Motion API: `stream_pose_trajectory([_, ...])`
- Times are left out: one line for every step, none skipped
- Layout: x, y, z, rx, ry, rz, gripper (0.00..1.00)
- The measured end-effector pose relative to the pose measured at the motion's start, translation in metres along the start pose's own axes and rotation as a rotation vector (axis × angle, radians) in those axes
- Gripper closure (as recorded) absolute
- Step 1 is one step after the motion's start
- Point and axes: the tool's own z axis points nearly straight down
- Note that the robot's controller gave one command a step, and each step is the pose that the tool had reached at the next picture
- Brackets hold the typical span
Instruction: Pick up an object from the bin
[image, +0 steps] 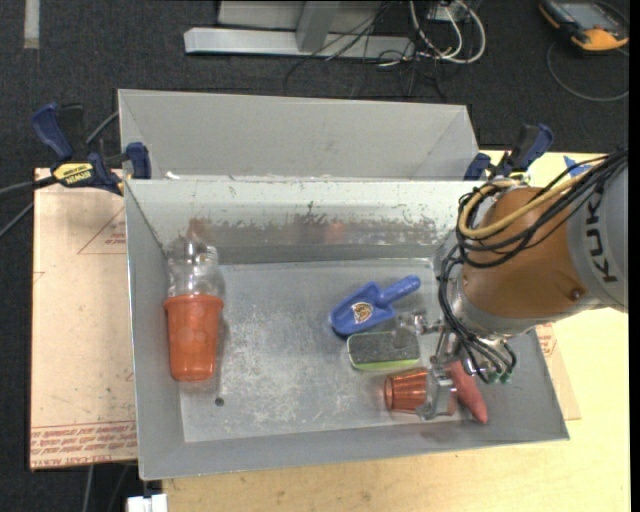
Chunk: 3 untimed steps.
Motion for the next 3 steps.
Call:
stream_pose_trajectory([-0.005, -0.012, 0.057, -0.002, 0.003, 0.122, 0.00])
stream_pose_trajectory([0.000, 0.002, 0.080, 0.004, -0.023, -0.063, 0.00])
stream_pose_trajectory([-0.005, -0.003, 0.079, -0.005, -0.014, 0.157, 1.00])
